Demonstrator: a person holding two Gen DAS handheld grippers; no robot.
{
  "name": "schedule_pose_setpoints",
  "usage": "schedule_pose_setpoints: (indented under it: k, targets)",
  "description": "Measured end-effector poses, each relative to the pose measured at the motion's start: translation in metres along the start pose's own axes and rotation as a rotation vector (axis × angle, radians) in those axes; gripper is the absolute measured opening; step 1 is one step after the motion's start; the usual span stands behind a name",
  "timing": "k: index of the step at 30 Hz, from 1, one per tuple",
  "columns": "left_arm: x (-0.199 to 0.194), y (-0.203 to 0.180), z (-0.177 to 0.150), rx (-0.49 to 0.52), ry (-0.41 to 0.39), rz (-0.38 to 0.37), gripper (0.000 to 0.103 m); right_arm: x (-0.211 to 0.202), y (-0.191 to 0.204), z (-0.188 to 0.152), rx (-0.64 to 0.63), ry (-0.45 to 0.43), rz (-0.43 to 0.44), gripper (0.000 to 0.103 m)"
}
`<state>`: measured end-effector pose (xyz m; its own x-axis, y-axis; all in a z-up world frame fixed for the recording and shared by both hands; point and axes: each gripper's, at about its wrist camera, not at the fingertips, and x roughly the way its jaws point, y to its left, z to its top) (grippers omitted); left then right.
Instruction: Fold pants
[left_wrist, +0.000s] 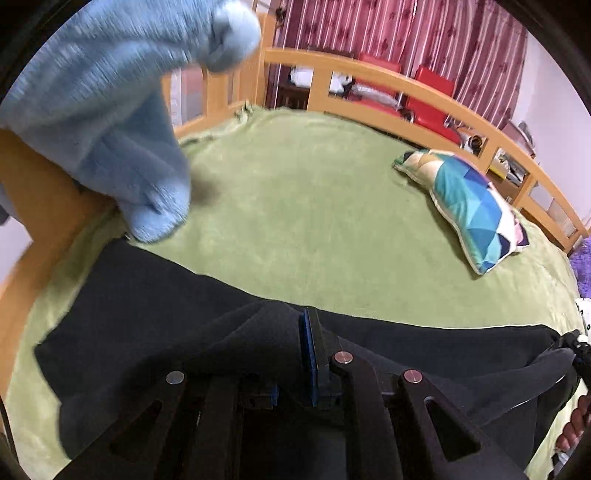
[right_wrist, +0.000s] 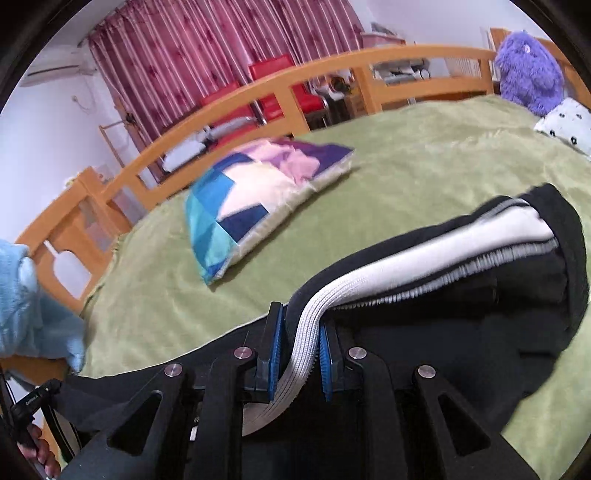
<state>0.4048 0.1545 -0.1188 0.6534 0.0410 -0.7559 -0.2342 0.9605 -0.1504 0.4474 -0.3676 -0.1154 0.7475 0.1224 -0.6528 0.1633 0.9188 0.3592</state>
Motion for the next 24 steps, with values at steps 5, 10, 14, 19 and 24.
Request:
schedule_pose_setpoints:
  k: [5,10,14,19,24]
  targets:
    - [0.024,-0.013,-0.006,0.045,0.097,0.038,0.018,0.041,-0.007,-0.003,0.039,0.104,-0.012,0.047]
    - [-0.011,-0.030,-0.023,0.139,0.058,0.035,0.070,0.010,-0.002,-0.018,-0.071,0.113,-0.017,0.060]
    - [-0.053,-0.036,-0.041,0.155,0.041,-0.001,0.073,-0.036,-0.006,-0.037,-0.164,0.103,-0.037,0.063]
    - [-0.087,-0.027,-0.081,0.091,0.070,-0.048,0.073,-0.075,-0.035,-0.066,-0.212,0.148,-0.107,0.064]
    - [-0.098,-0.017,-0.132,0.067,0.091,-0.029,0.073,-0.083,-0.084,-0.095,-0.055,0.218,-0.064,0.069]
